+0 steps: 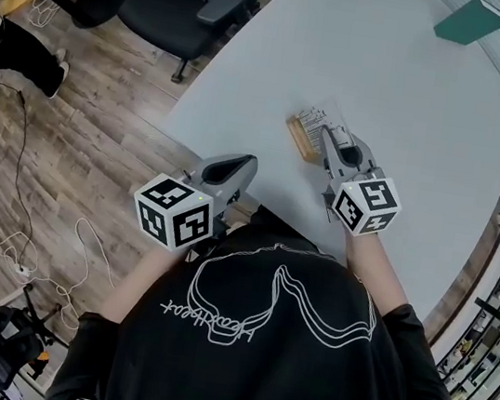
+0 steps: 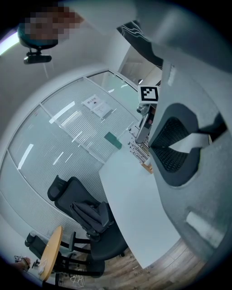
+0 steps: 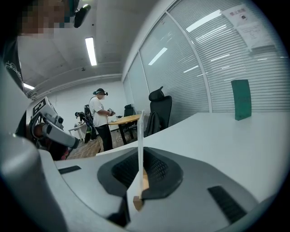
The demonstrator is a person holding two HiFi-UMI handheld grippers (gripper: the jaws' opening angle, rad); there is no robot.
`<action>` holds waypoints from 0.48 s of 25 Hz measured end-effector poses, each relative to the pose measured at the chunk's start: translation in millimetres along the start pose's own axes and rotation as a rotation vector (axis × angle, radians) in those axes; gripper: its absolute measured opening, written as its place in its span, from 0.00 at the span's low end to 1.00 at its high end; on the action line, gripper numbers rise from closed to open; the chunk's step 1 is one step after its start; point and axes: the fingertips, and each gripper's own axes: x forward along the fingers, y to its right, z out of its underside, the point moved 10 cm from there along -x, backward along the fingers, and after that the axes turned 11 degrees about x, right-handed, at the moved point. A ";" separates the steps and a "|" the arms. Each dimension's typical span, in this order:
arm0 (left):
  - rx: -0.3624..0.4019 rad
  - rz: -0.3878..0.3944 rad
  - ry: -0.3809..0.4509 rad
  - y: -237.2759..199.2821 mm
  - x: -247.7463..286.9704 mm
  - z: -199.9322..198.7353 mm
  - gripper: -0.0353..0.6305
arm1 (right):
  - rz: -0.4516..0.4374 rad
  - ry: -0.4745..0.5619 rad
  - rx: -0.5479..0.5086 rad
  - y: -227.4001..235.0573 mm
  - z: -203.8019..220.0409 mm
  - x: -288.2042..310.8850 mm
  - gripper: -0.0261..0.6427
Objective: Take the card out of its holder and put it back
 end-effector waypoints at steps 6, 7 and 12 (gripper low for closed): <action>-0.004 -0.018 -0.002 0.2 -4.7 3.8 0.07 | 0.000 -0.033 -0.017 3.7 12.0 7.0 0.08; -0.005 -0.022 -0.002 -0.2 -5.8 4.7 0.07 | 0.001 -0.036 -0.018 4.1 13.7 8.1 0.08; -0.014 -0.033 -0.006 -3.1 -11.5 7.5 0.07 | 0.001 -0.064 -0.028 3.7 19.9 17.6 0.08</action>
